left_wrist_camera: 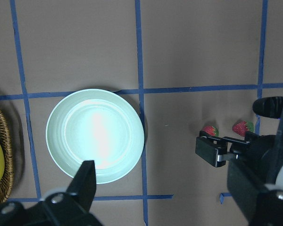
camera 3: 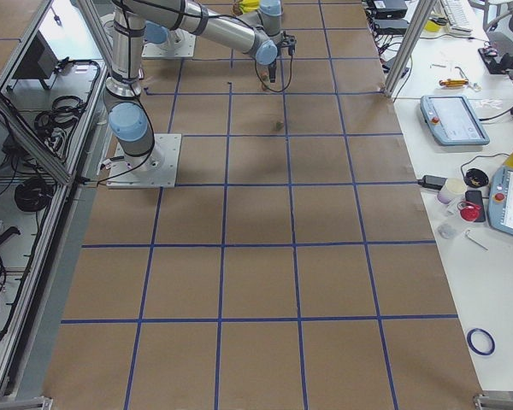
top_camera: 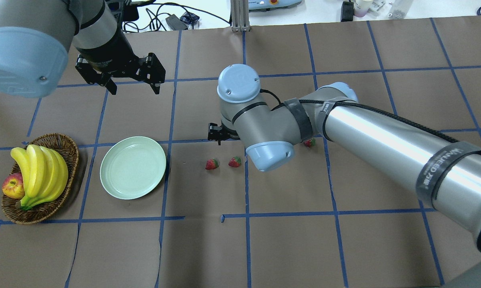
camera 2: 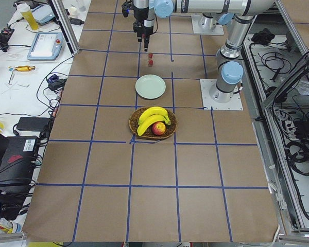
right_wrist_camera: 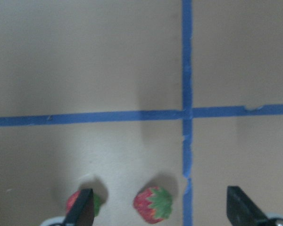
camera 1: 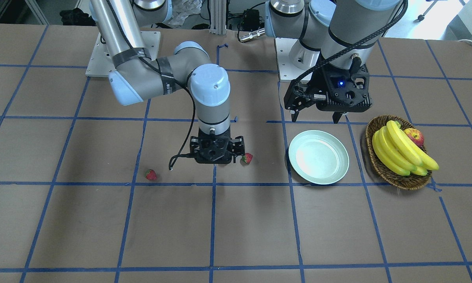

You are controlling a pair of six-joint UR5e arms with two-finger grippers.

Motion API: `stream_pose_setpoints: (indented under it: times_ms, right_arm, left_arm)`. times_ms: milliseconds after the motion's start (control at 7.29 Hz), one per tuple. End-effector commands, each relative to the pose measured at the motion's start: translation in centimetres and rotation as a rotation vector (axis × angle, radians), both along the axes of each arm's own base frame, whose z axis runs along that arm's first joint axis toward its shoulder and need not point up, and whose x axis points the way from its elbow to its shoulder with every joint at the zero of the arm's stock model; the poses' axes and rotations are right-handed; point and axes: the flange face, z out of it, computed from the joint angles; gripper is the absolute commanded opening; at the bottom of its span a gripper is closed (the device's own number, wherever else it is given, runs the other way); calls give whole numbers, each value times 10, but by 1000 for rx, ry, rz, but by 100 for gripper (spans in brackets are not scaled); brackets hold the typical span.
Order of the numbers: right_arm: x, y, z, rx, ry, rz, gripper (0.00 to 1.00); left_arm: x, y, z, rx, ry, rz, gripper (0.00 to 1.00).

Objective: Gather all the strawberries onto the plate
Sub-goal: 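Move the right gripper back to the third strawberry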

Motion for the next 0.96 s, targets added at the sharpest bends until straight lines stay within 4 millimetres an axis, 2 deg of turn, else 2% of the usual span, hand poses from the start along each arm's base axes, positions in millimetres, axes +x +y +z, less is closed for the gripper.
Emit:
stream_pose_setpoints:
  times_ms: [0,137,275,412,549,686,824]
  right_arm:
    - [-109,-32,-21,74,95,53,100]
    - [-154,-32,-32,109,119,89,100]
    - [-163,-25,-38,124,112,80,100]
    - [-164,-22,-43,134,114,90,100]
    - [-163,-23,-45,129,111,88,83]
    - [-163,-23,-47,131,112,89,74]
    - [-164,-23,-50,137,113,96,74]
  left_arm:
    - [0,-1,-2,4,-1,-2,100]
    - [-1,0,-3,7,-1,-2,100]
    - [-1,2,-8,16,-2,-3,100]
    - [-1,3,-8,16,-2,-3,100]
    - [-1,3,-8,16,-2,-3,100]
    - [-1,3,-7,13,-1,-3,100]
    - [-1,3,-7,13,-1,-3,100]
